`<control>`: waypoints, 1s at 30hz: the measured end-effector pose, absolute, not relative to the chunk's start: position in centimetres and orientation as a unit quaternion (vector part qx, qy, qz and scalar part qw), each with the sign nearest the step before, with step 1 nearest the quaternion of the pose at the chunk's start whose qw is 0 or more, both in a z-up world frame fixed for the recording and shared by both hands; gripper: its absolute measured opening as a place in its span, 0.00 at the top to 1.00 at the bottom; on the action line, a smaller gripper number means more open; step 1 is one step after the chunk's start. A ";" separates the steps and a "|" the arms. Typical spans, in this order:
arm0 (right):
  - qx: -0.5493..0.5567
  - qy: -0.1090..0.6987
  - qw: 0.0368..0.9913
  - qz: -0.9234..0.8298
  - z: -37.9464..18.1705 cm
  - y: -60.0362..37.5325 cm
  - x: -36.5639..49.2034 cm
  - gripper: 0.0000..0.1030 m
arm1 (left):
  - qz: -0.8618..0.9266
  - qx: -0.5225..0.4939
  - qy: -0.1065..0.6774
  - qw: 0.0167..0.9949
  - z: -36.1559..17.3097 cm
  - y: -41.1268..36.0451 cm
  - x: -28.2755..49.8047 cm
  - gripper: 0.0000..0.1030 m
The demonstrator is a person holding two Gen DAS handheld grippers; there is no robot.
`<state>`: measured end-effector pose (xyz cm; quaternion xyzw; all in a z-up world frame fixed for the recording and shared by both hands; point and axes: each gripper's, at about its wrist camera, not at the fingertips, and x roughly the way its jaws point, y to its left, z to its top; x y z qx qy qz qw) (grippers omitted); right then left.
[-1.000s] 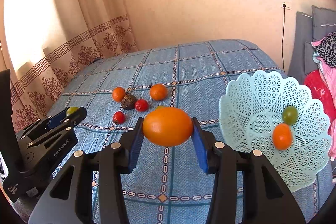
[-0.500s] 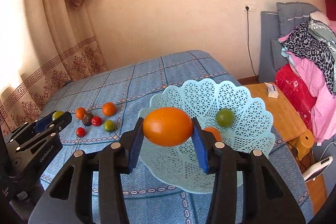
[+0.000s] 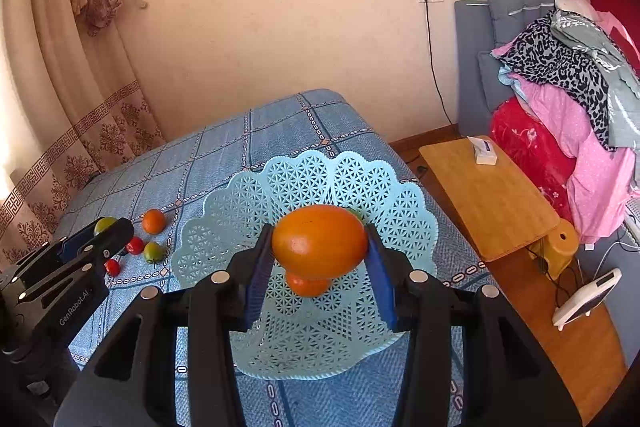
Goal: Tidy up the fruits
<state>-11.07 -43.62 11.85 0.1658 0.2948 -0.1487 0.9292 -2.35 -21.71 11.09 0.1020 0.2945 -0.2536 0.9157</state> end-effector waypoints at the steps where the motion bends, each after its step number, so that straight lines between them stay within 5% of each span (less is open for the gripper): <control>1: 0.167 0.297 0.929 -0.148 11.8 -43.7 -11.0 0.56 | -0.258 0.102 0.296 0.914 11.1 -22.1 -2.3 0.71; 14: 0.170 0.311 0.923 -0.149 11.3 -43.9 -10.8 0.55 | -0.307 0.112 0.329 0.886 9.2 -24.4 -1.8 0.71; 16: 0.174 0.310 0.922 -0.152 11.3 -43.9 -10.8 0.55 | -0.308 0.113 0.331 0.884 9.0 -24.4 -1.7 0.60; 17: 0.177 0.310 0.922 -0.153 11.3 -44.0 -10.8 0.55 | -0.306 0.110 0.329 0.887 9.1 -24.2 -1.7 0.38; 18: 0.180 0.309 0.921 -0.154 11.3 -44.2 -10.9 0.55 | -0.303 0.107 0.322 0.891 9.2 -24.0 -1.7 0.30; 26: 0.198 0.297 0.919 -0.167 11.5 -44.7 -11.3 0.54 | -0.302 0.089 0.324 0.892 9.8 -22.7 -1.1 0.29; 30: 0.203 0.297 0.918 -0.167 11.4 -44.6 -11.3 0.54 | -0.291 0.083 0.323 0.897 9.9 -22.1 -0.8 0.20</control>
